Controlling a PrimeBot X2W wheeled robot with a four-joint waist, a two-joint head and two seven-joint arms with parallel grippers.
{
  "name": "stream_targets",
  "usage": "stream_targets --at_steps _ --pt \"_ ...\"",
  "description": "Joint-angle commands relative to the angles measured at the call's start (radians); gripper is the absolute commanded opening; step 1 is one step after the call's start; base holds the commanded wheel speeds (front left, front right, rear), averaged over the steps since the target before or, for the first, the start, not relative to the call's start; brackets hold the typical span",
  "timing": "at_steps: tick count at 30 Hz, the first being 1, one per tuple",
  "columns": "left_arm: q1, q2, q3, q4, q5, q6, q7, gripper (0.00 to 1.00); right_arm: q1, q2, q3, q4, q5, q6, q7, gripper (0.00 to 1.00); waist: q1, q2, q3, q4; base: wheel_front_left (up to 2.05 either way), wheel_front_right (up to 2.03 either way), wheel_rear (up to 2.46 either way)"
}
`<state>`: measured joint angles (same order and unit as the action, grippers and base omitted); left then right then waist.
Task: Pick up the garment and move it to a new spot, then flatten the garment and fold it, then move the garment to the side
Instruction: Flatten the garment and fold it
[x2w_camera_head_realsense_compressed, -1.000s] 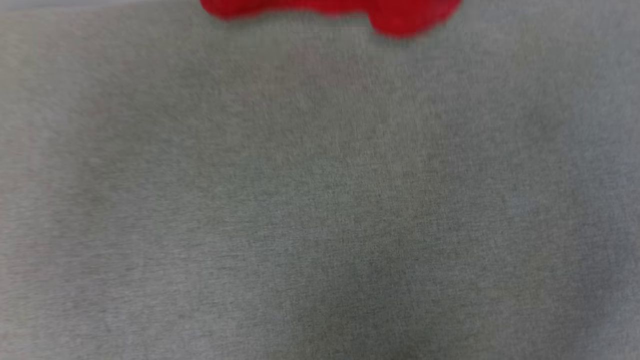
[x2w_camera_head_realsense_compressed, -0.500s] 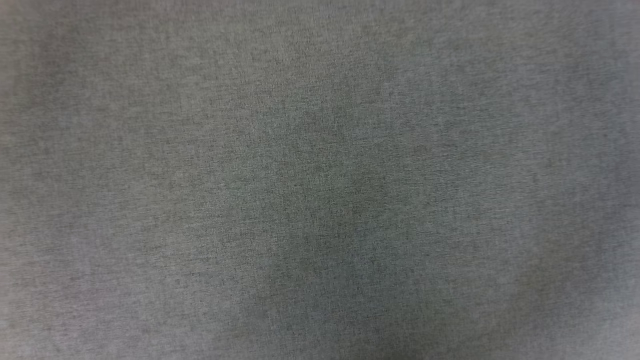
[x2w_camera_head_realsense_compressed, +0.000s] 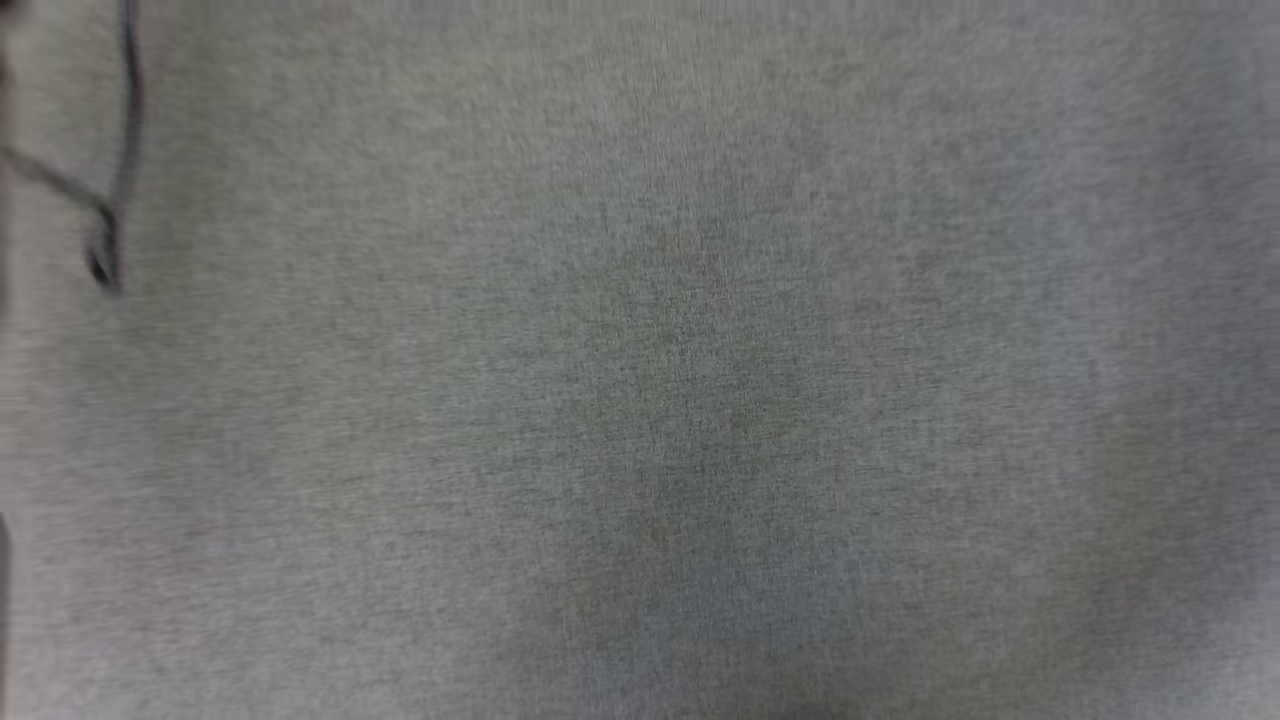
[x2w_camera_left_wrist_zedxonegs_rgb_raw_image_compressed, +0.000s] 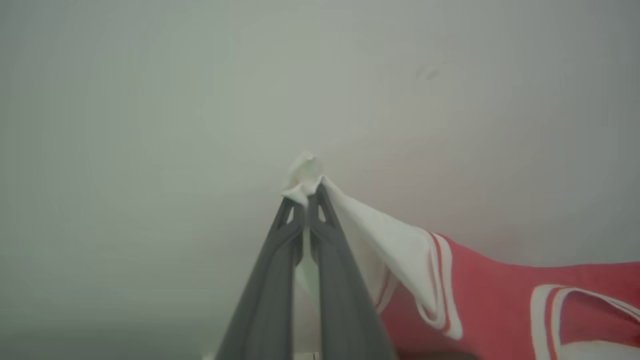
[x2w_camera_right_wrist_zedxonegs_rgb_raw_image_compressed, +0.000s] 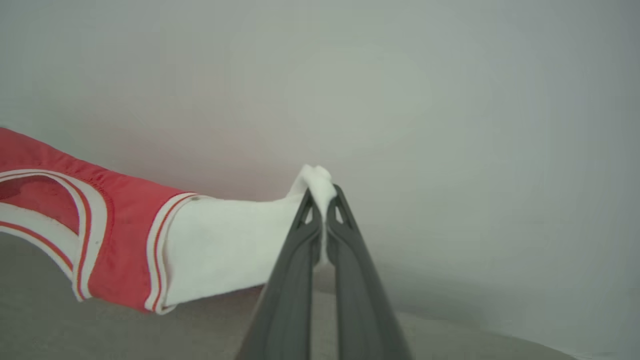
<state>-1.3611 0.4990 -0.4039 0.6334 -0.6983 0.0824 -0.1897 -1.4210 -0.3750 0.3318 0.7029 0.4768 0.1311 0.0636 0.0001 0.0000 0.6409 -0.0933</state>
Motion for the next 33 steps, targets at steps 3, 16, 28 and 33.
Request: stream_targets --at_steps 3,16,28,33 --pt "0.148 0.012 0.018 -0.019 -0.031 -0.016 -0.039 0.00 0.127 -0.029 0.025 -0.027 0.032 -0.001 -0.024 0.00 -0.0001 0.0000 -0.100 0.014 0.00 0.00 0.00" --pt "0.905 0.035 0.140 -0.299 -0.128 0.093 -0.076 0.00 0.758 -0.089 -0.019 -0.200 0.029 -0.001 0.089 0.00 -0.0001 0.0000 -0.401 0.014 0.00 0.00 0.00" --pt "1.494 0.079 0.132 -0.650 -0.156 0.302 0.015 0.00 1.377 0.003 -0.243 -0.541 -0.092 -0.001 0.323 0.00 -0.0001 0.0000 -0.580 0.025 0.00 0.00 0.00" --pt "1.654 0.094 0.106 -0.727 -0.169 0.355 0.064 0.00 1.575 0.075 -0.321 -0.641 -0.143 -0.001 0.402 0.00 -0.0001 0.0000 -0.623 0.039 0.00 0.00 0.00"
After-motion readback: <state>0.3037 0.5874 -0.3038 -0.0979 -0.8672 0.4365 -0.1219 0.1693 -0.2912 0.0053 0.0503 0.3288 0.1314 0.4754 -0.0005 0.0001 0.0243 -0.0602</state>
